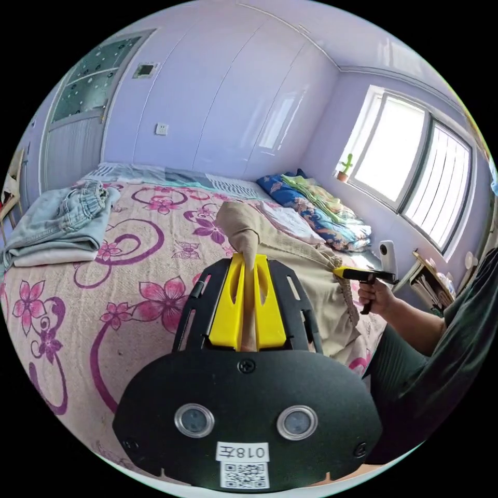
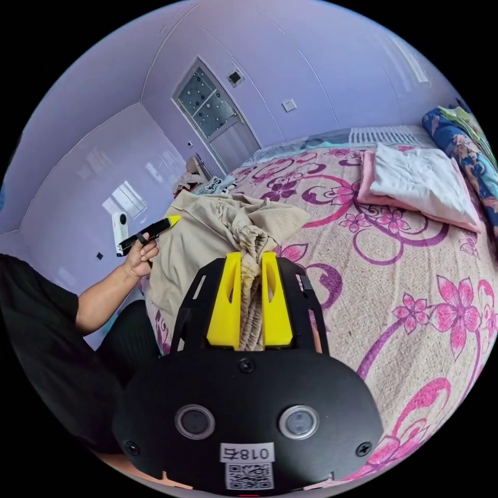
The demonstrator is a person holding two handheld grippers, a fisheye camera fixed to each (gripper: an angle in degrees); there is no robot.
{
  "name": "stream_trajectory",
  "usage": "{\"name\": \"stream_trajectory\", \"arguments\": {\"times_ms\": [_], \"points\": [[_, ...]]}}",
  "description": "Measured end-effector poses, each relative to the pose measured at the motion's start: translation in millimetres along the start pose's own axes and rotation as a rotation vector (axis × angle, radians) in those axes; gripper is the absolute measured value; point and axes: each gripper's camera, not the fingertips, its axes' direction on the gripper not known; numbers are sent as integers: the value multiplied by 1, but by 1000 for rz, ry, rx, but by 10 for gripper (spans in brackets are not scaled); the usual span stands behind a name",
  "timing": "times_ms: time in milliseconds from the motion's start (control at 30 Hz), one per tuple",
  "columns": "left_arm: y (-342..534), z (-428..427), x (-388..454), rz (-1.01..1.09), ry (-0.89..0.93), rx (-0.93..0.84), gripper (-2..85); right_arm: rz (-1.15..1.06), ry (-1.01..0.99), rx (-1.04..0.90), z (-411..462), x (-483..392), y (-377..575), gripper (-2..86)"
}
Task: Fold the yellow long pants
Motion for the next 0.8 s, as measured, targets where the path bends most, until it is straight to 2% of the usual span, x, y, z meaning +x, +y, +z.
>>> {"name": "stream_trajectory", "arguments": {"times_ms": [133,267,400,500,600,667,733,800], "points": [[-23,-36,97,170,-119,83,-3,-33,62,95,-28,-23,11,67],[-69,-28,169,283,-130,194,-3,-64,184,259,-78,-27,4,66],[-140,26,218,267,-89,298,-2,-115,346,359,-123,-7,-44,67],[-200,91,236,256,-98,320,1,-128,455,363,-133,26,-101,69],[-269,174,232,206,-102,255,13,-54,532,294,-122,78,-169,74],[-309,241,224,182,-130,122,34,38,566,225,-101,121,-211,81],[-329,329,183,46,-118,-184,105,152,611,94,-65,173,-246,107],[-304,338,138,-139,-130,-225,121,307,625,-14,-19,231,-256,144]]}}
